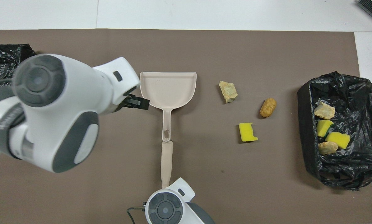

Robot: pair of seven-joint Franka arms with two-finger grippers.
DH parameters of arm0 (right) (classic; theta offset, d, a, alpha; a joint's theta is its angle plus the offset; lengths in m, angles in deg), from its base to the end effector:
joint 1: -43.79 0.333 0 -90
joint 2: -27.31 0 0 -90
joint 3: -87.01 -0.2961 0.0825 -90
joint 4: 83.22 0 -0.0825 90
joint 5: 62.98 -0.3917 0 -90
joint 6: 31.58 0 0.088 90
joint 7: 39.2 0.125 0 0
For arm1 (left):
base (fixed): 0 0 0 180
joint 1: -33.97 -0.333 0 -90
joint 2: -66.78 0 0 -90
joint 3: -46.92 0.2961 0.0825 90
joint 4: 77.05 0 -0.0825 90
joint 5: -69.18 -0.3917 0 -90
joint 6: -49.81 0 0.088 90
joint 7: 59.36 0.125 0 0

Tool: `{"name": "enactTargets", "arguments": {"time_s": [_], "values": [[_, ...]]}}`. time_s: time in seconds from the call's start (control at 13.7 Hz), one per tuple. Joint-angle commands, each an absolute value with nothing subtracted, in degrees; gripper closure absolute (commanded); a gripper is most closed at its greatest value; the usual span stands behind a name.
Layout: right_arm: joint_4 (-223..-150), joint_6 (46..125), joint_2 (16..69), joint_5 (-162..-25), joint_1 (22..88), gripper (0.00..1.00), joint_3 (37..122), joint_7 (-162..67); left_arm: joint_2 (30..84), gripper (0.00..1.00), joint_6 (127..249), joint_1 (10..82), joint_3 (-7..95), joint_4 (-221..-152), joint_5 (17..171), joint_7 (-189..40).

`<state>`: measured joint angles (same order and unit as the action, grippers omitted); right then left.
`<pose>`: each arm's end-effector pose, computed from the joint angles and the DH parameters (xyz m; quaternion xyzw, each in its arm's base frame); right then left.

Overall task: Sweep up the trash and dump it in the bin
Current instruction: 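Grasp the dustpan with the left gripper while the right gripper grasps the brush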

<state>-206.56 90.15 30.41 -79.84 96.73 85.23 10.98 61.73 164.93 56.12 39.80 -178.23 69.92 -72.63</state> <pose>0.2985 0.4521 0.3282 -0.9907 0.0429 0.1217 0.0422 0.5357 -0.2992 0.4809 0.9876 -0.1358 0.0684 0.0389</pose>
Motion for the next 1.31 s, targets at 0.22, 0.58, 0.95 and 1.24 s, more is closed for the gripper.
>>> {"name": "enactTargets", "arguments": {"time_s": [0.22, 0.58, 0.95, 1.24], "values": [[-206.6, 73.5, 16.8, -76.1, 88.5, 1.0, 85.1, 7.7, 52.9, 0.0, 179.1, 63.3, 40.9, -184.6, 70.2, -82.1], [-201.6, 62.0, 13.9, -72.0, 77.5, 1.0, 85.2, -5.6, 50.7, 0.0, 183.9, 63.1, 40.9, -187.9, 70.1, -82.7], [-198.4, 58.0, 15.6, -64.8, 63.0, 1.0, 85.1, -27.6, 51.0, 0.43, 183.0, 63.9, 40.9, -189.6, 70.0, -82.7], [-194.1, 60.8, 22.8, -54.9, 52.7, 1.0, 84.9, -46.6, 51.1, 1.0, 181.2, 63.2, 41.0, -189.1, 69.3, -82.2]]}}
